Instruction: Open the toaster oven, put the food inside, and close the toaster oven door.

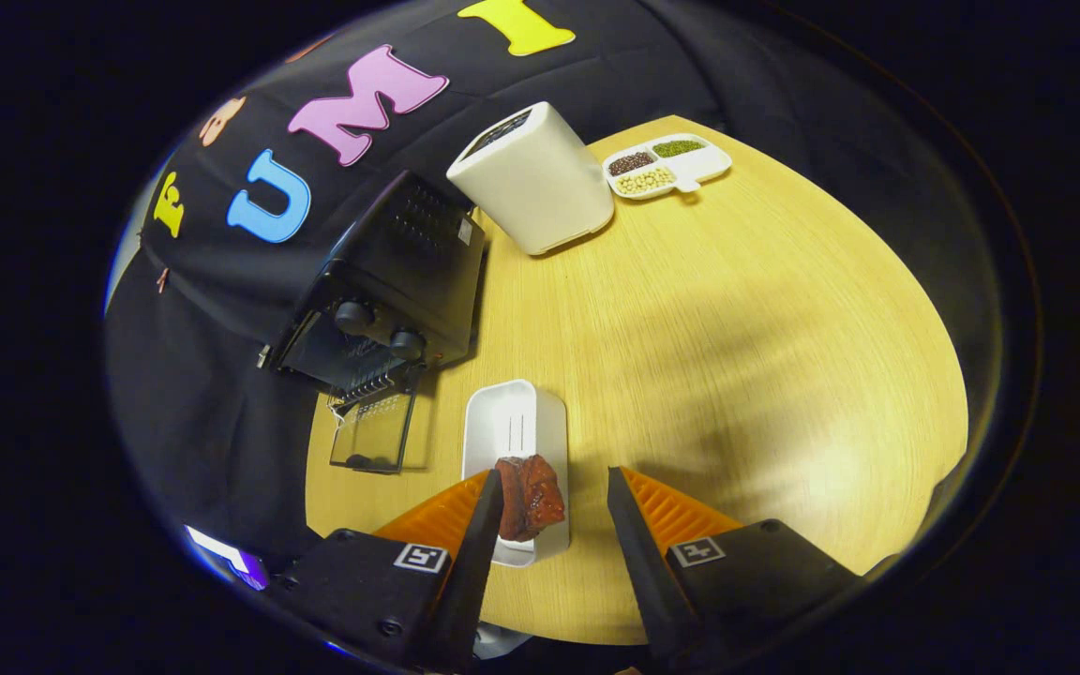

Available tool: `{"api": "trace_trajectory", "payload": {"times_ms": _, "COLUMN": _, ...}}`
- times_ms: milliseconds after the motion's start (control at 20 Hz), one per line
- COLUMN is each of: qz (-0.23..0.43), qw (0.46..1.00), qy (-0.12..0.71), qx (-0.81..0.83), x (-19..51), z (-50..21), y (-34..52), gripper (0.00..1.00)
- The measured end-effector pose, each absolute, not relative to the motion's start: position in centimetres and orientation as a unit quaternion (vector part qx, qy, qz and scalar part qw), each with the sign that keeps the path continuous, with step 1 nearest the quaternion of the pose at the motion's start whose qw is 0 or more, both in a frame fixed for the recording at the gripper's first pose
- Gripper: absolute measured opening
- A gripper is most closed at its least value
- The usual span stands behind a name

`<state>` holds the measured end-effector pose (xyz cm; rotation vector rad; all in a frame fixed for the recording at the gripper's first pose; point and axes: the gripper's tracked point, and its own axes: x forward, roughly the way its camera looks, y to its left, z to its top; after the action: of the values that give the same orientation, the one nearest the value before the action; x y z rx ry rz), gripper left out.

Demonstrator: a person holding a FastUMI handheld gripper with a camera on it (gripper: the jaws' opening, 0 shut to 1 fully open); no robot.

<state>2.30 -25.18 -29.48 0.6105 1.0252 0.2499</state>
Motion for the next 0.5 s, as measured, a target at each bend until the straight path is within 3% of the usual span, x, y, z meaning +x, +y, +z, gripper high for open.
{"api": "trace_trajectory", "payload": {"times_ms": 100, "qz": 0.113, "qw": 0.814, "qy": 0.484, "qx": 0.300, "x": 2.36, "z": -29.62, "y": -25.03, "gripper": 0.67}}
{"api": "trace_trajectory", "payload": {"times_ms": 150, "qz": 0.113, "qw": 0.811, "qy": 0.484, "qx": 0.309, "x": 2.50, "z": -29.54, "y": -24.90, "gripper": 0.49}}
{"api": "trace_trajectory", "payload": {"times_ms": 400, "qz": 0.124, "qw": 0.801, "qy": 0.481, "qx": 0.334, "x": 2.90, "z": -29.17, "y": -24.46, "gripper": 0.49}}
{"api": "trace_trajectory", "payload": {"times_ms": 500, "qz": 0.116, "qw": 0.796, "qy": 0.485, "qx": 0.343, "x": 3.18, "z": -29.42, "y": -24.45, "gripper": 0.27}}
